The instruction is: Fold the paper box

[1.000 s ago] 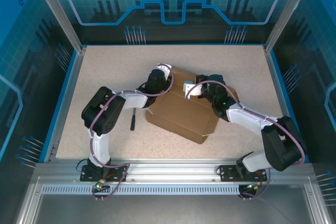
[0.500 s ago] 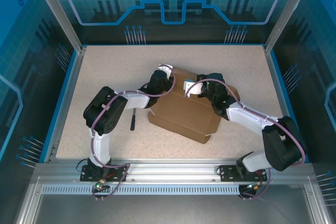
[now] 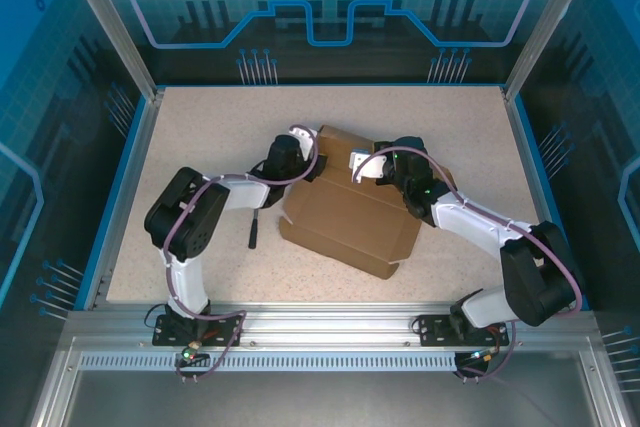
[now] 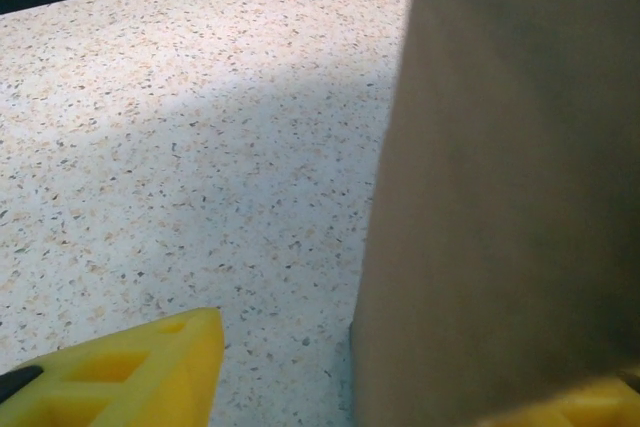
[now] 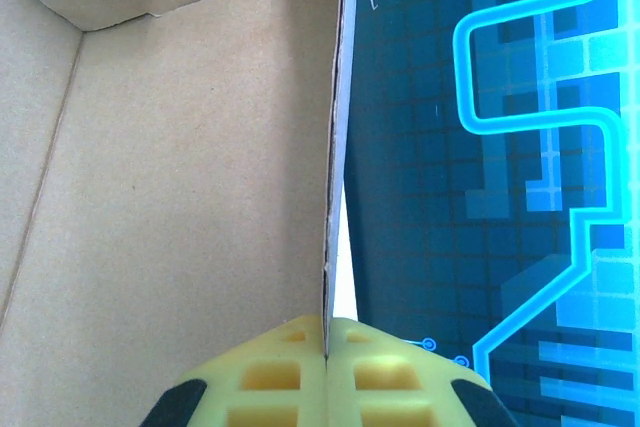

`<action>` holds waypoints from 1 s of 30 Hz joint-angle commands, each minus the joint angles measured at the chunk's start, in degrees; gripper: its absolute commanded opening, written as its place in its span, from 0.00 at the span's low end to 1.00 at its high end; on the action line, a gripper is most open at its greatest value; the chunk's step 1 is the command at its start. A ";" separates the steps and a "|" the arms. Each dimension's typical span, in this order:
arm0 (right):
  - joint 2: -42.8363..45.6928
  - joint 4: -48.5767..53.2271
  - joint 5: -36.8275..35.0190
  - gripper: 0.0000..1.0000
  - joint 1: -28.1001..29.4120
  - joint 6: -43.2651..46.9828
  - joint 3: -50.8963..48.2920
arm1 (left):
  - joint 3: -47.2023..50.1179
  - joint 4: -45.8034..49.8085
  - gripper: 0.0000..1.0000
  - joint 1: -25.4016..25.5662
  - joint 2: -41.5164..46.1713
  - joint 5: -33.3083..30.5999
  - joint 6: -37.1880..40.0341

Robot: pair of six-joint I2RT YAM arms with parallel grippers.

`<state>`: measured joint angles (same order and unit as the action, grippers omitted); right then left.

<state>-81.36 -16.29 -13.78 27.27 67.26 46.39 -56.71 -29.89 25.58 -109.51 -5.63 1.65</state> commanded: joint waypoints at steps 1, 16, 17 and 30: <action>-0.73 2.83 1.15 0.00 -0.55 -0.86 1.55 | -0.25 -0.14 0.59 -1.22 1.28 3.58 -2.29; -1.08 4.03 1.38 0.00 -0.55 -1.35 2.01 | -4.98 -1.80 0.56 -1.23 -0.15 1.66 -6.94; -1.08 4.16 1.44 0.00 -0.57 -1.41 2.12 | -5.34 -2.01 0.54 -1.05 -0.47 1.08 -7.16; -1.02 4.67 1.13 0.00 -0.23 -1.59 2.02 | -7.63 -4.81 0.34 2.10 -3.73 -11.17 -10.71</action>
<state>-81.78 -14.96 -13.61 26.94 66.37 47.37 -61.80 -32.08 27.42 -111.79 -9.85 -7.86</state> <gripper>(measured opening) 0.054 0.349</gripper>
